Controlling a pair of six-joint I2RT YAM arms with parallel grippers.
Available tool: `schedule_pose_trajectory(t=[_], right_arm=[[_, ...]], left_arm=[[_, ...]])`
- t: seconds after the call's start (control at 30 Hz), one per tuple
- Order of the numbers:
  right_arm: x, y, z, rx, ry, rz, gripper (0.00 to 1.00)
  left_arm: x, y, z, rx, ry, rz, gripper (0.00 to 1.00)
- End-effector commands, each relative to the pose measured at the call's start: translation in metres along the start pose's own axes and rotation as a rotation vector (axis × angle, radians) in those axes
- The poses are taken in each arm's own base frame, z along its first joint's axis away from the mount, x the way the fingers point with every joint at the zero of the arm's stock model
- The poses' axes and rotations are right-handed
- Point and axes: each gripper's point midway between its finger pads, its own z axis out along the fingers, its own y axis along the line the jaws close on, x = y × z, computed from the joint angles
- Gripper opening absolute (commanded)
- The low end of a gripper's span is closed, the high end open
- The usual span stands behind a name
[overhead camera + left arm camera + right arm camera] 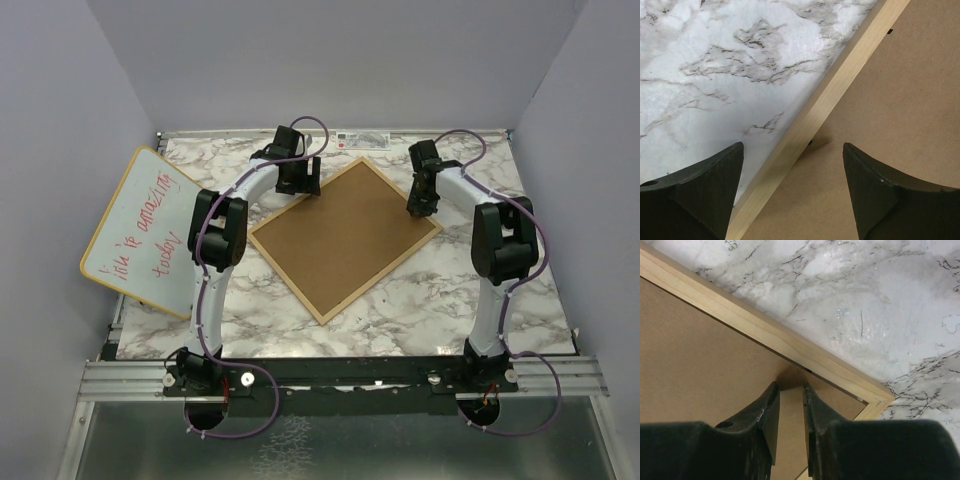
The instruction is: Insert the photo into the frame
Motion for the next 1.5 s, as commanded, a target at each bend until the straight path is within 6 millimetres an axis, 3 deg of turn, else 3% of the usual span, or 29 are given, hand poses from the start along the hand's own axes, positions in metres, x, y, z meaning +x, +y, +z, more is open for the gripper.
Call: schedule_pose_trajectory(t=[0.0, 0.33, 0.87, 0.97, 1.1, 1.33, 1.47], right_arm=[[0.030, -0.019, 0.002, 0.099, 0.098, -0.059, 0.25], [0.066, -0.011, 0.035, 0.054, 0.235, -0.042, 0.25], [0.110, -0.004, 0.049, -0.007, 0.408, -0.017, 0.27], [0.098, -0.002, 0.046, -0.005, 0.368, -0.018, 0.26], [0.054, 0.006, 0.027, -0.022, 0.239, -0.004, 0.26], [-0.033, 0.018, -0.020, -0.084, -0.025, 0.063, 0.33], [-0.059, 0.025, -0.026, -0.137, -0.104, 0.042, 0.39]], left_arm=[[0.047, 0.008, 0.026, -0.019, 0.133, -0.026, 0.81], [0.049, 0.006, 0.024, -0.007, 0.137, -0.025, 0.81], [0.059, -0.003, 0.028, 0.019, 0.160, -0.030, 0.81], [0.057, -0.005, 0.028, 0.019, 0.157, -0.030, 0.81], [0.046, -0.007, 0.023, 0.018, 0.129, -0.032, 0.81], [-0.005, -0.013, -0.004, 0.023, 0.009, -0.076, 0.83], [-0.026, -0.007, -0.023, 0.004, -0.049, -0.090, 0.84]])
